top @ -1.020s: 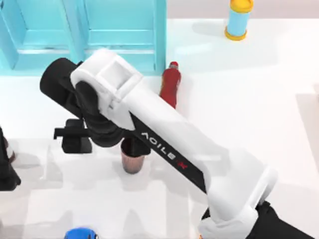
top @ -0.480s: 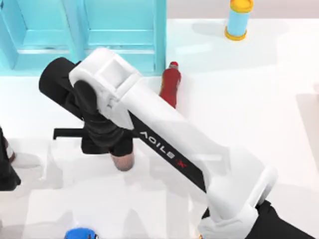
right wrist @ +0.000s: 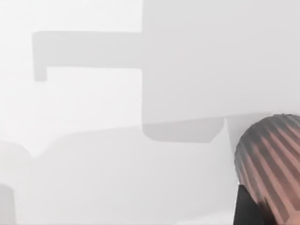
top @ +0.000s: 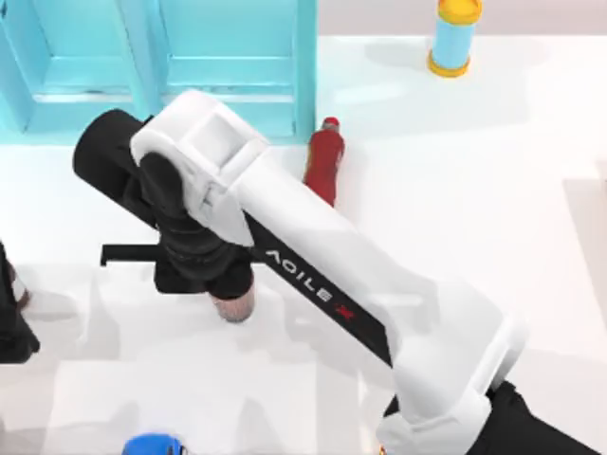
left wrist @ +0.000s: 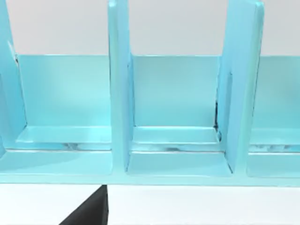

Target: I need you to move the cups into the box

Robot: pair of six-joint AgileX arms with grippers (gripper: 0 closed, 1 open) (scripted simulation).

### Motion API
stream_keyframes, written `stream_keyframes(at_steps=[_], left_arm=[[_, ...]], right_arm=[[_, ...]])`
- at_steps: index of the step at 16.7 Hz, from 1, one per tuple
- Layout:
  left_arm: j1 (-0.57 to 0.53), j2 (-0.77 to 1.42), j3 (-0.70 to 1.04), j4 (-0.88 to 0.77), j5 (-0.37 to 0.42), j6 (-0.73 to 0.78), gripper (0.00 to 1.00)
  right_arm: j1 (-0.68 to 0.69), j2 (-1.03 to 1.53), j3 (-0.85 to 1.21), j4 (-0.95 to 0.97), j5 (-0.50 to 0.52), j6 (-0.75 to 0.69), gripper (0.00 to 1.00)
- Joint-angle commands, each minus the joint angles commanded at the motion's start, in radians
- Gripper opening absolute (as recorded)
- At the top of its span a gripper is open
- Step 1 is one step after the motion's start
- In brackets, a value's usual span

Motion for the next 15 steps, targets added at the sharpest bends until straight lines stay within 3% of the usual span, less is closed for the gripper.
stream_keyframes(at_steps=[7, 15], left_arm=[[0.000, 0.000, 0.000, 0.000, 0.000, 0.000, 1.00], [0.000, 0.000, 0.000, 0.000, 0.000, 0.000, 1.00]], right_arm=[[-0.022, -0.172, -0.219, 0.098, -0.005, -0.023, 0.00], [-0.080, -0.608, -0.923, 0.332, -0.021, -0.080, 0.00]])
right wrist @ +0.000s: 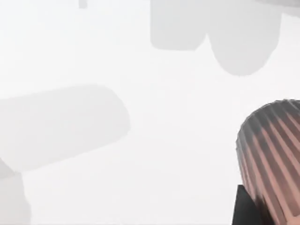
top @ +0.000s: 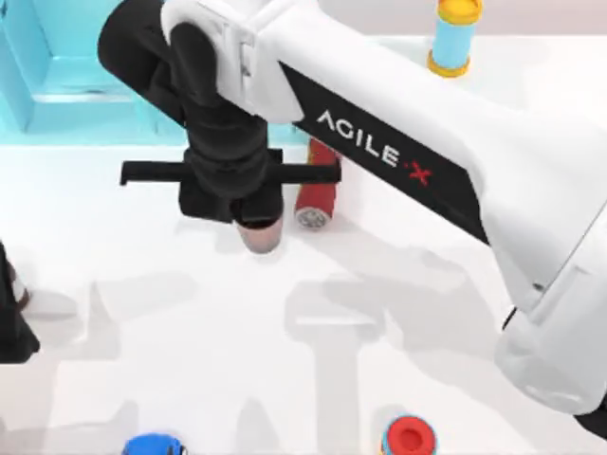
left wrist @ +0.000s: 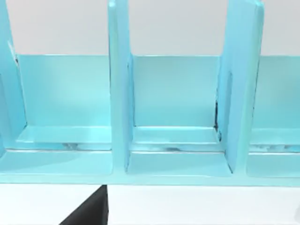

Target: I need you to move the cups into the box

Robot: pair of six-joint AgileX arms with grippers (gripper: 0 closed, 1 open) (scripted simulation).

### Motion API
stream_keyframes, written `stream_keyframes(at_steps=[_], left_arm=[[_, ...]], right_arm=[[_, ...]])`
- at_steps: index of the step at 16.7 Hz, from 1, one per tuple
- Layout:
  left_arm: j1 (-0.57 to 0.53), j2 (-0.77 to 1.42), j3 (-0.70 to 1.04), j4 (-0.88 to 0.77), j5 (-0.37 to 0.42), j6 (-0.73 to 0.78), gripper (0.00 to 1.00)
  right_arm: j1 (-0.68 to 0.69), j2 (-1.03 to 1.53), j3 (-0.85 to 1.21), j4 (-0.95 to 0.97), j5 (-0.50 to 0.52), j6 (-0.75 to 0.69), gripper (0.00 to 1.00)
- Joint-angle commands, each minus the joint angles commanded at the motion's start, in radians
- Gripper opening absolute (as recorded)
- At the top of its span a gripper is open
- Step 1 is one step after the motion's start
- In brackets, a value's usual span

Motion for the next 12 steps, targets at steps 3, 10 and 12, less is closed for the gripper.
stream_keyframes(at_steps=[3, 10, 12], left_arm=[[0.000, 0.000, 0.000, 0.000, 0.000, 0.000, 1.00], [0.000, 0.000, 0.000, 0.000, 0.000, 0.000, 1.00], [0.000, 0.000, 0.000, 0.000, 0.000, 0.000, 1.00]], right_arm=[[-0.022, -0.168, -0.281, 0.089, -0.006, -0.023, 0.00], [-0.049, -0.411, -0.630, 0.220, -0.015, -0.053, 0.00], [-0.049, -0.417, -0.638, 0.223, -0.015, -0.054, 0.00]])
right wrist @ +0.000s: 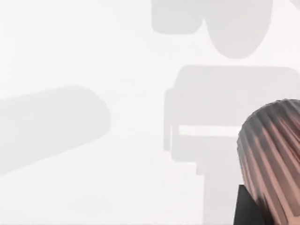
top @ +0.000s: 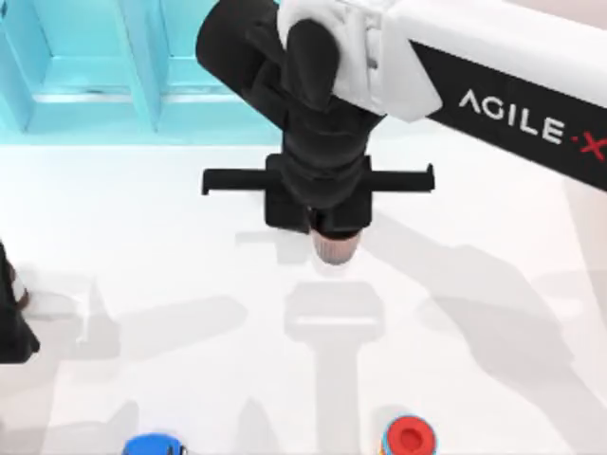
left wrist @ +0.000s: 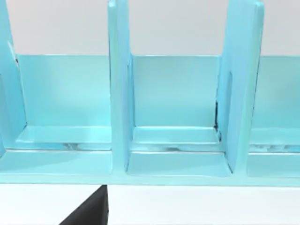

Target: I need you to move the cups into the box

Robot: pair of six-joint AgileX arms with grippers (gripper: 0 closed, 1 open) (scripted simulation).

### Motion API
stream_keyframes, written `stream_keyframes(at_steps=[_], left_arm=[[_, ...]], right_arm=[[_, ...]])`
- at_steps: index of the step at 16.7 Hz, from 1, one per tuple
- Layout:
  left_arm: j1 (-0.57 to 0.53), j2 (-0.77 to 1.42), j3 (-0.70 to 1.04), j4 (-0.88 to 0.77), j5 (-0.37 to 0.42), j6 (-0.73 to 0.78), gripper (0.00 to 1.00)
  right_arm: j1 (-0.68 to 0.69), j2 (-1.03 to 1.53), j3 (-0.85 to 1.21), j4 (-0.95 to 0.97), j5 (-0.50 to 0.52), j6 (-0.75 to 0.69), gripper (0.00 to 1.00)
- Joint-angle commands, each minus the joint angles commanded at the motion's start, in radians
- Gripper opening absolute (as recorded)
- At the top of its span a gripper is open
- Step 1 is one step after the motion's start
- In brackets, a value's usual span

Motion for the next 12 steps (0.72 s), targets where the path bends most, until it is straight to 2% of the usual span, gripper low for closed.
stream_keyframes(at_steps=[6, 9, 12], left_arm=[[0.000, 0.000, 0.000, 0.000, 0.000, 0.000, 1.00], [0.000, 0.000, 0.000, 0.000, 0.000, 0.000, 1.00], [0.000, 0.000, 0.000, 0.000, 0.000, 0.000, 1.00]], right_arm=[[-0.024, -0.017, 0.011, 0.005, 0.000, -0.029, 0.00], [-0.135, -0.075, 0.029, 0.015, -0.003, -0.139, 0.00], [-0.306, -0.134, 0.026, 0.001, -0.012, -0.305, 0.00]])
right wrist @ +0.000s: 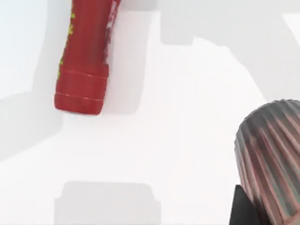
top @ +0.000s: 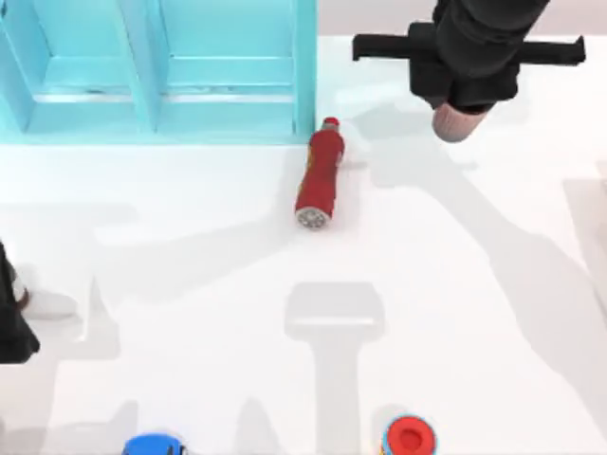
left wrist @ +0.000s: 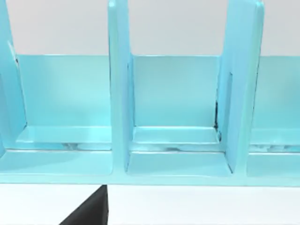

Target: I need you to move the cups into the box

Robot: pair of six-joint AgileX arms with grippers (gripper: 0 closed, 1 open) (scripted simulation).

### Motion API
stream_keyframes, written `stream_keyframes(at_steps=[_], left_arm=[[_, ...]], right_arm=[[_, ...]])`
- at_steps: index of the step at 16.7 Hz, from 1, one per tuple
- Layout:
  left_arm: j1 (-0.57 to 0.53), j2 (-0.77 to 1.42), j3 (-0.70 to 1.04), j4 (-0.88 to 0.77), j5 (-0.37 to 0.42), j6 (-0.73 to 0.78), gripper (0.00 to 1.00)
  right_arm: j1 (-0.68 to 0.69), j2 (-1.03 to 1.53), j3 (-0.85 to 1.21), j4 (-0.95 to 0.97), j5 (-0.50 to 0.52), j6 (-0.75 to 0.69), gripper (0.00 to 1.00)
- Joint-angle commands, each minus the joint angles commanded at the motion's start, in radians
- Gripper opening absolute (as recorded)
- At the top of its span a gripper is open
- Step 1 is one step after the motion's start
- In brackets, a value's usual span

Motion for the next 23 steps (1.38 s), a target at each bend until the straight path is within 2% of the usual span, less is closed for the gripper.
stream_keyframes(at_steps=[9, 13, 17, 23], left_arm=[[0.000, 0.000, 0.000, 0.000, 0.000, 0.000, 1.00], [0.000, 0.000, 0.000, 0.000, 0.000, 0.000, 1.00], [0.000, 0.000, 0.000, 0.000, 0.000, 0.000, 1.00], [0.000, 0.000, 0.000, 0.000, 0.000, 0.000, 1.00]], right_arm=[[-0.622, -0.081, -0.137, -0.188, -0.048, -0.591, 0.00], [-0.828, -0.103, -0.187, -0.260, -0.112, -0.802, 0.00], [-0.923, -0.118, -0.205, -0.292, -0.168, -0.909, 0.00], [-0.922, -0.114, -0.206, -0.287, -0.168, -0.911, 0.00]])
